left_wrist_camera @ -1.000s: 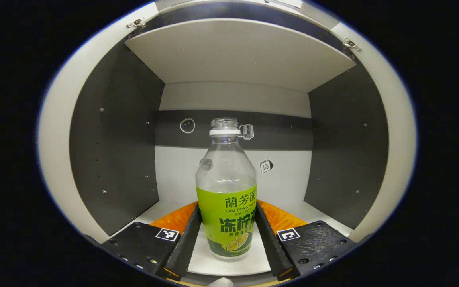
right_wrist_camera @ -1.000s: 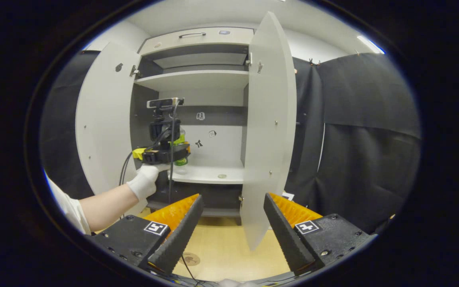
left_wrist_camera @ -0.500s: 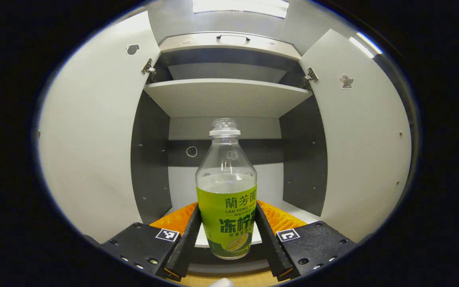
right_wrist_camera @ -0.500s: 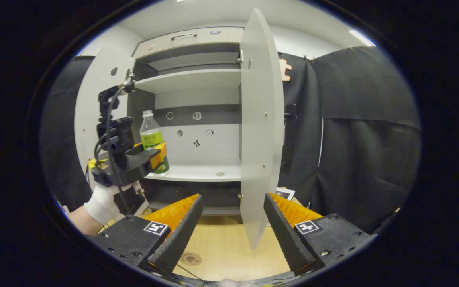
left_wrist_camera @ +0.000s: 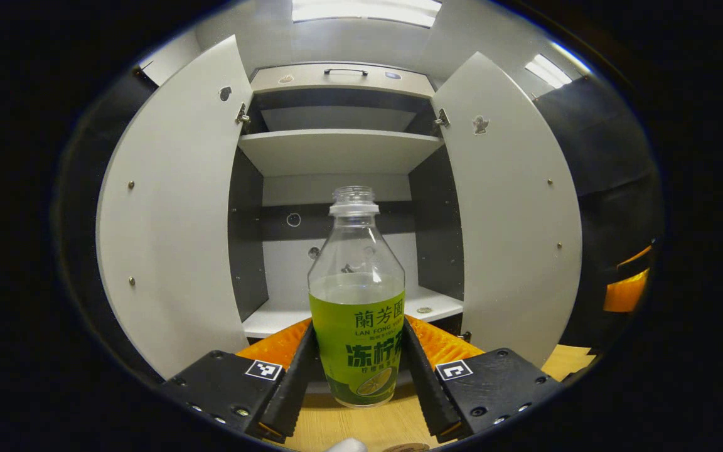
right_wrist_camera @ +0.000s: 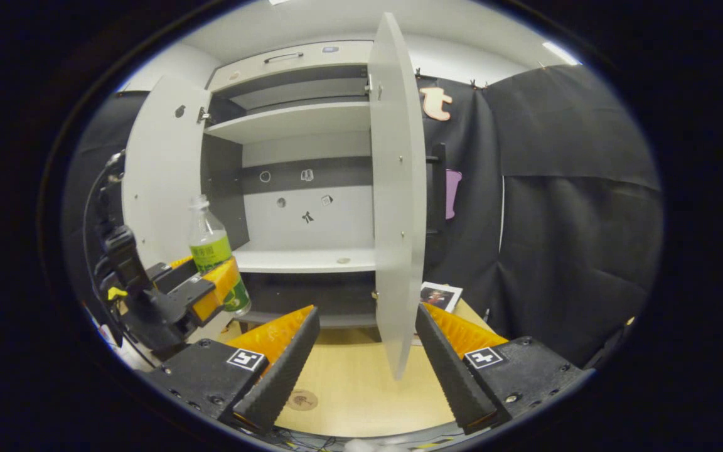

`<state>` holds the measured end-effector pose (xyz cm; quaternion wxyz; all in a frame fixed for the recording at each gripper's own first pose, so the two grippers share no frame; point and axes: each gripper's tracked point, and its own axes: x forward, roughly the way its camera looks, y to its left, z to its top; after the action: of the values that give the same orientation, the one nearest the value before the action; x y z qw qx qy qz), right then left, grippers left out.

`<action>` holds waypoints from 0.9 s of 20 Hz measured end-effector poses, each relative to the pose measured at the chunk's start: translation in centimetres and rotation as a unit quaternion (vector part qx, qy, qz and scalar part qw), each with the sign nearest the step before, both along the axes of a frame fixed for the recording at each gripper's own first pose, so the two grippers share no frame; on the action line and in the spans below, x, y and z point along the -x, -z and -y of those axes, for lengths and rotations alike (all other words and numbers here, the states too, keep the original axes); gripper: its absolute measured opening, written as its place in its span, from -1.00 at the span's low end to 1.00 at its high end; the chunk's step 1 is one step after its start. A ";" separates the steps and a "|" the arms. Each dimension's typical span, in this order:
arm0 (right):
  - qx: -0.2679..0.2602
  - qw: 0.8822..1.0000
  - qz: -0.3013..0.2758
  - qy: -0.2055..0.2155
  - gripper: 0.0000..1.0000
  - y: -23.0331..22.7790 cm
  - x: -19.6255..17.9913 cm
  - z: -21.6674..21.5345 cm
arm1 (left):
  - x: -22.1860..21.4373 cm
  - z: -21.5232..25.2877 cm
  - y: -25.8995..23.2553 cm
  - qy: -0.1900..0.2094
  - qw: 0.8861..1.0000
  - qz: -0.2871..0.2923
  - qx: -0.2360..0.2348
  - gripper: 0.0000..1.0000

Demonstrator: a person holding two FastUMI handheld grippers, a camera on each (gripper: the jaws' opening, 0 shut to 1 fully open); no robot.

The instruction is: Grasp the bottle in the cabinet with the left hand and place it on the coaster, then close the right door with the right hand and the left door with the left hand.

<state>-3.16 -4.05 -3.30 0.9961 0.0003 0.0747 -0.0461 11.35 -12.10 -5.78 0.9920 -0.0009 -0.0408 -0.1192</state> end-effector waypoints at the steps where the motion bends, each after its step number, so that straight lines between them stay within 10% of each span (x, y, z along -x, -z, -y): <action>1: -0.001 1.000 -0.001 -0.003 0.96 0.1 0.0 0.0 | 0.8 0.3 0.8 0.009 1.000 -0.003 -0.001 0.48; 18: 0.032 0.997 -0.069 0.002 0.97 2.7 3.1 2.5 | 8.1 5.3 21.9 0.103 0.991 -0.082 -0.006 0.48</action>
<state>-6.26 -6.54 -5.97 0.9881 -0.0342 0.1413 -0.0502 3.21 -17.37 -27.65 0.9745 -0.0094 0.0420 -0.2201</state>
